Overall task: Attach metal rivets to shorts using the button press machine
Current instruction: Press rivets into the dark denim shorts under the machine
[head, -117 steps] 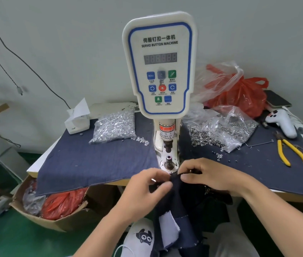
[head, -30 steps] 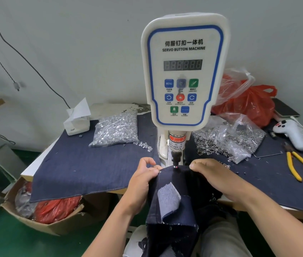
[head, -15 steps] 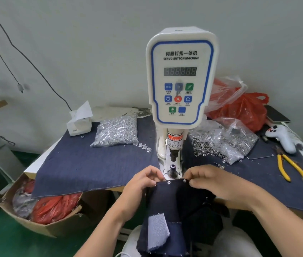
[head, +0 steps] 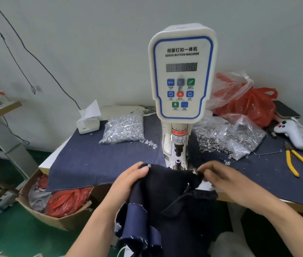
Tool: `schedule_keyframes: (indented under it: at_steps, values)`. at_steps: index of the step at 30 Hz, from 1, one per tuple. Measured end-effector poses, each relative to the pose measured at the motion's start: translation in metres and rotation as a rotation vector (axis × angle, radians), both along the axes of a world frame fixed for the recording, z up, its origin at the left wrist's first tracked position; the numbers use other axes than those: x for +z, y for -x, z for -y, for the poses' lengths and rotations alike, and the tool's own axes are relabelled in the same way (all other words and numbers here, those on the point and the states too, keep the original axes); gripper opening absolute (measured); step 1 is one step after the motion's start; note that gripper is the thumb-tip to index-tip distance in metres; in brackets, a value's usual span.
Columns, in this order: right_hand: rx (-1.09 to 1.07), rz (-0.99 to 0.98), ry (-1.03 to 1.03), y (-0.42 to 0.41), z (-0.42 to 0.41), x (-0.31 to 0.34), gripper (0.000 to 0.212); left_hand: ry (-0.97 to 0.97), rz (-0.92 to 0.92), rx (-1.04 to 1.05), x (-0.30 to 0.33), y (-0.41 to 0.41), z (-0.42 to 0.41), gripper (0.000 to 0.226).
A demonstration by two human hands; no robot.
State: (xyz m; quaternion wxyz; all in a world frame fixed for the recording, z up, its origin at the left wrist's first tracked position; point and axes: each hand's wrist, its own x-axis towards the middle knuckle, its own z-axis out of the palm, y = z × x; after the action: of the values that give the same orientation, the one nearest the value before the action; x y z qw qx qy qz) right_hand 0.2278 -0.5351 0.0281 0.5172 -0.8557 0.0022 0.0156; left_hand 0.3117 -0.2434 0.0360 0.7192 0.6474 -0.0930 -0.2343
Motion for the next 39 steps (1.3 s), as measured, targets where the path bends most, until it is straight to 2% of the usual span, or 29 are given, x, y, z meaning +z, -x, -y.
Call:
schedule_keyframes:
  at_steps: [1, 3, 4, 5, 6, 8, 9, 11, 13, 16, 17, 20, 22, 25, 27, 29, 31, 32, 34, 35, 39]
  values:
    - [0.038, -0.072, -0.072, 0.003, -0.001, -0.009, 0.048, 0.017, -0.049, 0.034, 0.001, -0.002, -0.001, 0.022]
    - [0.101, -0.108, -0.149, 0.009, 0.0, -0.027, 0.022, 0.176, -0.207, 0.104, 0.002, -0.002, 0.001, 0.02]
    - [0.144, -0.113, -0.201, 0.011, 0.001, -0.033, 0.026, 0.258, -0.268, 0.12, 0.0, 0.002, -0.001, 0.022]
    - [0.198, -0.114, -0.228, 0.015, 0.001, -0.034, 0.038, 0.301, -0.326, 0.133, -0.002, 0.007, -0.004, 0.029]
    - [0.238, -0.114, -0.203, 0.017, -0.001, -0.03, 0.044, 0.334, -0.353, 0.131, -0.009, 0.007, -0.007, 0.038]
    - [0.161, -0.067, -0.228, 0.019, -0.002, -0.021, 0.026, 0.396, -0.37, 0.125, -0.018, 0.003, -0.009, 0.045]
    - [0.121, -0.032, -0.277, 0.016, -0.005, -0.015, 0.022, 0.393, -0.374, 0.129, -0.014, 0.003, -0.007, 0.038]
    - [0.07, -0.01, -0.369, 0.012, -0.006, -0.005, 0.019, 0.216, -0.289, 0.121, -0.012, -0.002, -0.008, 0.017]
    - [0.036, -0.045, -0.498, 0.009, -0.005, 0.005, 0.017, -0.093, -0.126, 0.089, -0.011, -0.009, -0.011, 0.033]
    - [0.023, -0.099, -0.582, 0.005, -0.002, 0.021, 0.023, -0.313, 0.041, 0.005, -0.016, -0.008, -0.019, 0.043]
    - [0.021, -0.125, -0.585, 0.004, -0.003, 0.024, 0.025, -0.327, 0.072, -0.01, -0.018, -0.008, -0.019, 0.044]
    - [0.003, -0.18, -0.622, -0.003, -0.006, 0.03, 0.027, -0.232, 0.163, -0.08, -0.022, 0.005, -0.016, 0.019]
    - [-0.013, -0.2, -0.641, -0.006, -0.01, 0.034, 0.027, -0.311, 0.252, -0.179, -0.022, 0.011, -0.02, 0.028]
    - [0.02, -0.248, -0.635, -0.009, -0.013, 0.038, 0.029, -0.447, 0.407, -0.134, -0.021, 0.008, -0.021, 0.016]
    - [0.081, -0.286, -0.649, -0.009, -0.015, 0.039, 0.027, -0.48, 0.512, -0.001, -0.017, 0.01, -0.018, 0.029]
    - [0.158, -0.315, -0.649, -0.01, -0.022, 0.04, 0.019, -0.394, 0.591, -0.015, -0.011, 0.02, -0.007, 0.04]
    - [0.222, -0.309, -0.568, -0.013, -0.034, 0.04, 0.015, -0.327, 0.572, -0.198, -0.004, 0.028, 0.013, 0.053]
    - [0.256, -0.289, -0.492, -0.015, -0.039, 0.041, 0.016, -0.354, 0.556, -0.263, -0.003, 0.029, 0.022, 0.052]
    - [0.297, -0.22, -0.306, -0.016, -0.042, 0.043, 0.016, -0.388, 0.522, -0.303, 0.0, 0.027, 0.033, 0.037]
    - [0.334, -0.201, -0.237, -0.015, -0.039, 0.044, 0.018, -0.345, 0.478, -0.312, 0.001, 0.026, 0.033, 0.033]
    - [0.52, -0.318, -0.123, -0.007, -0.016, 0.048, 0.031, -0.14, 0.31, -0.353, -0.009, 0.029, 0.026, 0.022]
